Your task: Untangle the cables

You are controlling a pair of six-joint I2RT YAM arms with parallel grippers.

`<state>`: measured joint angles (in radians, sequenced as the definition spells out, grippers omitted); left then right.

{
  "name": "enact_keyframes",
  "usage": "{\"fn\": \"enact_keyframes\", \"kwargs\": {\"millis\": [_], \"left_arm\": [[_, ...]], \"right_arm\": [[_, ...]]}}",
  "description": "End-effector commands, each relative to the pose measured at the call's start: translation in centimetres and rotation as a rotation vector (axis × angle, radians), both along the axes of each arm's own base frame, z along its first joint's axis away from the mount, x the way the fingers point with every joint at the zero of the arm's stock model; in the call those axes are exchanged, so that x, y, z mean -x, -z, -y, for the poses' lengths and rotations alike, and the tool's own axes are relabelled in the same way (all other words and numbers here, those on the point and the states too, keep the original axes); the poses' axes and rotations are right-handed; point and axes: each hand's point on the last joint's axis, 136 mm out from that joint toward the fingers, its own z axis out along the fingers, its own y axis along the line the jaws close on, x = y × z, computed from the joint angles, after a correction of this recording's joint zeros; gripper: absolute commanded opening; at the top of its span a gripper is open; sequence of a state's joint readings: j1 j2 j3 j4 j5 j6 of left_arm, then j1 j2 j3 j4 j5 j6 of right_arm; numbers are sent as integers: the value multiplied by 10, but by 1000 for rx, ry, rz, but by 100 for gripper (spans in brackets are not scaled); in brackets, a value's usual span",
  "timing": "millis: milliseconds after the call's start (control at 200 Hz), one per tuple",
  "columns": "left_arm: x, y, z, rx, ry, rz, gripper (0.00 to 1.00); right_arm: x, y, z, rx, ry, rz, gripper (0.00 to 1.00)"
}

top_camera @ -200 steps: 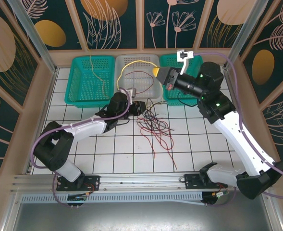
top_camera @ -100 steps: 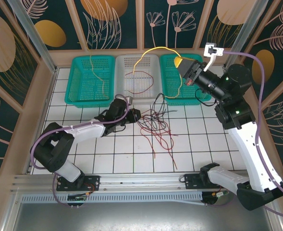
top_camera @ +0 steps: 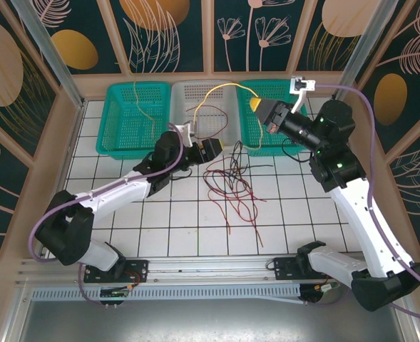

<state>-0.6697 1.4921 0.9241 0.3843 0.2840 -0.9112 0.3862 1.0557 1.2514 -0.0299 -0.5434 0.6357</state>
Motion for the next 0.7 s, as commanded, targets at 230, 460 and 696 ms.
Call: {"fn": "enact_keyframes", "kwargs": {"millis": [230,460,696], "left_arm": [[-3,-13,44,66,109,-14,80],[-2,15,57,23,138,-71,76],[1,52,50,-97,124,-146,60]], "right_arm": [[16,-8,-23,-28,-105,55,0],[19,-8,-36,-10,-143,67,0],[22,-20,-35,21,-123,111,0]]}}
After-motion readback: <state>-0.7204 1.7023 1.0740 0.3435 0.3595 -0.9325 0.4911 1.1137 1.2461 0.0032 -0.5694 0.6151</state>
